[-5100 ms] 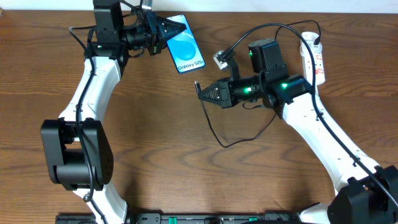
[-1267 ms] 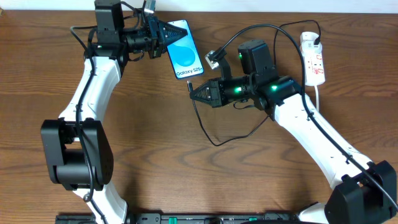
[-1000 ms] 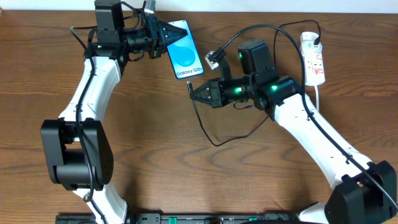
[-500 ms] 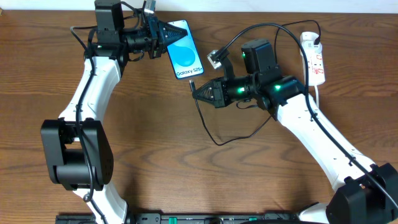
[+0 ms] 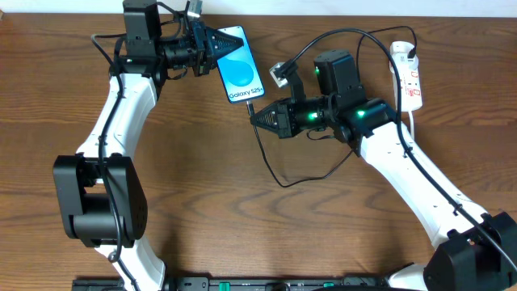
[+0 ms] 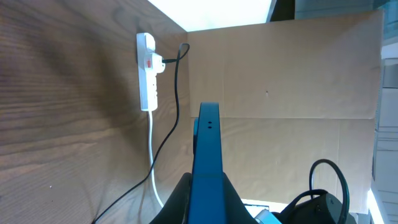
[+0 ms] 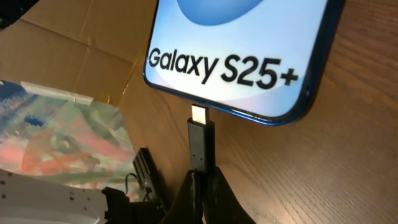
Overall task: Plug charger to phone and switch on socket
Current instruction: 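Push the plug up into the phone's port with the right gripper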
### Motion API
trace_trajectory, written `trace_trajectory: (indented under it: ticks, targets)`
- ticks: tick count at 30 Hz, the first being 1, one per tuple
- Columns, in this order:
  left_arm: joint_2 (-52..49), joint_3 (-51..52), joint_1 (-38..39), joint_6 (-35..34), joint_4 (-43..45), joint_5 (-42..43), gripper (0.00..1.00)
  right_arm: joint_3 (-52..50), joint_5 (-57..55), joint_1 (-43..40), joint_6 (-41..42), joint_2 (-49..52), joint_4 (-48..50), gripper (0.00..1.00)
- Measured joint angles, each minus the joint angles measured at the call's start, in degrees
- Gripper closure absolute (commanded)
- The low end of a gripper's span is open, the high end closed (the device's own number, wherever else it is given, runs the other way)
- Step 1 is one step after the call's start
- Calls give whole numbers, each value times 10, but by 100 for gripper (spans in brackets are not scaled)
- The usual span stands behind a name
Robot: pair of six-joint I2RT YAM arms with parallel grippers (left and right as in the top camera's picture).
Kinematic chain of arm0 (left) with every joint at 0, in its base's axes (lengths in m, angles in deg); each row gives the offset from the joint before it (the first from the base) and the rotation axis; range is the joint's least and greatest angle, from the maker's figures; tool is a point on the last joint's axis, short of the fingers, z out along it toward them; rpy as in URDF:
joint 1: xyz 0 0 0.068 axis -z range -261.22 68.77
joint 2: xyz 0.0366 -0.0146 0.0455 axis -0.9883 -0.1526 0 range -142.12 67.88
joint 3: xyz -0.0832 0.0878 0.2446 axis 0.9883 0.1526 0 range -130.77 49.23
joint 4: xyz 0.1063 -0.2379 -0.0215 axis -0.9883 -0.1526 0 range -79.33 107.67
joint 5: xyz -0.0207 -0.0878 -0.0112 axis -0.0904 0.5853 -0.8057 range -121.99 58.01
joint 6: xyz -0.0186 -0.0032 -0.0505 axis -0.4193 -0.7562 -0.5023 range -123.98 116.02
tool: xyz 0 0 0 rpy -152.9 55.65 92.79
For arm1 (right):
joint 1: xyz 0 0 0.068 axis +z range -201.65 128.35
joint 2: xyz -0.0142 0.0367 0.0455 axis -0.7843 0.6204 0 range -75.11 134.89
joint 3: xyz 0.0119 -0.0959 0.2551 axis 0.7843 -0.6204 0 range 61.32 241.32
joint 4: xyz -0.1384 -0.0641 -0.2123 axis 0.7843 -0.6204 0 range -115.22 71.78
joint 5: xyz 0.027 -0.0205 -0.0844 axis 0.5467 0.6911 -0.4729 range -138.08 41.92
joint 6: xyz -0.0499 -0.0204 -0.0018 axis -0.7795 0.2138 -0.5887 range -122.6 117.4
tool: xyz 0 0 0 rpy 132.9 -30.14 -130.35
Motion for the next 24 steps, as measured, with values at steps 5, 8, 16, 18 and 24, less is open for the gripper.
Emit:
trace_trajectory:
  ticks: [5,8,16,18,24]
  targets:
    - [0,0,0,0,-1,0,93,0,0,0,0,0,1,99]
    - [0,0,0,0,-1,0,93,0,0,0,0,0,4,99]
    - [0,0,0,0,-10,0,93,0,0,0,0,0,6,99]
    - [0,0,-1,0,-11,-1,93,0,-1,0,0,0,6,99]
    - [0,0,-2,2,-13,-2,93,0,-5,0,0,0,6,99]
